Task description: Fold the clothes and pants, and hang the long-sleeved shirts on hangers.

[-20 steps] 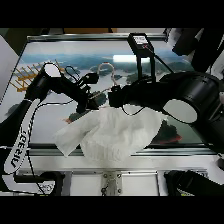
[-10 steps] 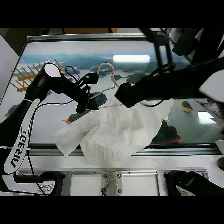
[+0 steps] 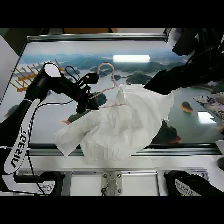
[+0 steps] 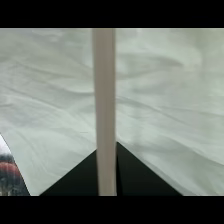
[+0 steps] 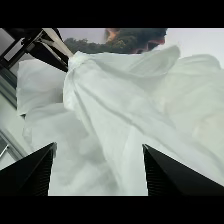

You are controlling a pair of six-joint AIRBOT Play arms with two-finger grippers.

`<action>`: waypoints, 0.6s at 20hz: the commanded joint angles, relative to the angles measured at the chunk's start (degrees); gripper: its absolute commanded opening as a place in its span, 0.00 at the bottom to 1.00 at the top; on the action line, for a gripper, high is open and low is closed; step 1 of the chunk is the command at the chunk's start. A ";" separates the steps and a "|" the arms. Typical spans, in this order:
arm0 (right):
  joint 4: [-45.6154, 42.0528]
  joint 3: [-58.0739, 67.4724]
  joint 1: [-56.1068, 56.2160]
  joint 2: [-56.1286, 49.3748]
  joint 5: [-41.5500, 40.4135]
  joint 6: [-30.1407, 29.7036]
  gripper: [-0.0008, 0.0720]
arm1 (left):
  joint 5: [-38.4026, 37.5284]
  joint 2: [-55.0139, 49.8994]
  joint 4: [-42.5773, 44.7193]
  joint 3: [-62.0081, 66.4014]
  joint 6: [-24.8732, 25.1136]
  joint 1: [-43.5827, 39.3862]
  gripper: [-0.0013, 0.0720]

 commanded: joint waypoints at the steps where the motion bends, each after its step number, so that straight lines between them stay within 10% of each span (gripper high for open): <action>1: 5.40 -0.09 -4.17 -0.48 1.16 -13.33 0.85 | 0.00 -0.04 0.02 0.07 0.00 -0.02 0.04; 6: 33.44 -6.91 -22.62 -2.45 11.89 -38.80 0.85 | 0.00 -0.02 0.02 0.07 0.00 -0.02 0.03; 12: 30.60 -23.12 -34.75 -4.13 13.70 -54.07 0.85 | 0.00 -0.04 0.02 0.07 0.00 -0.02 0.04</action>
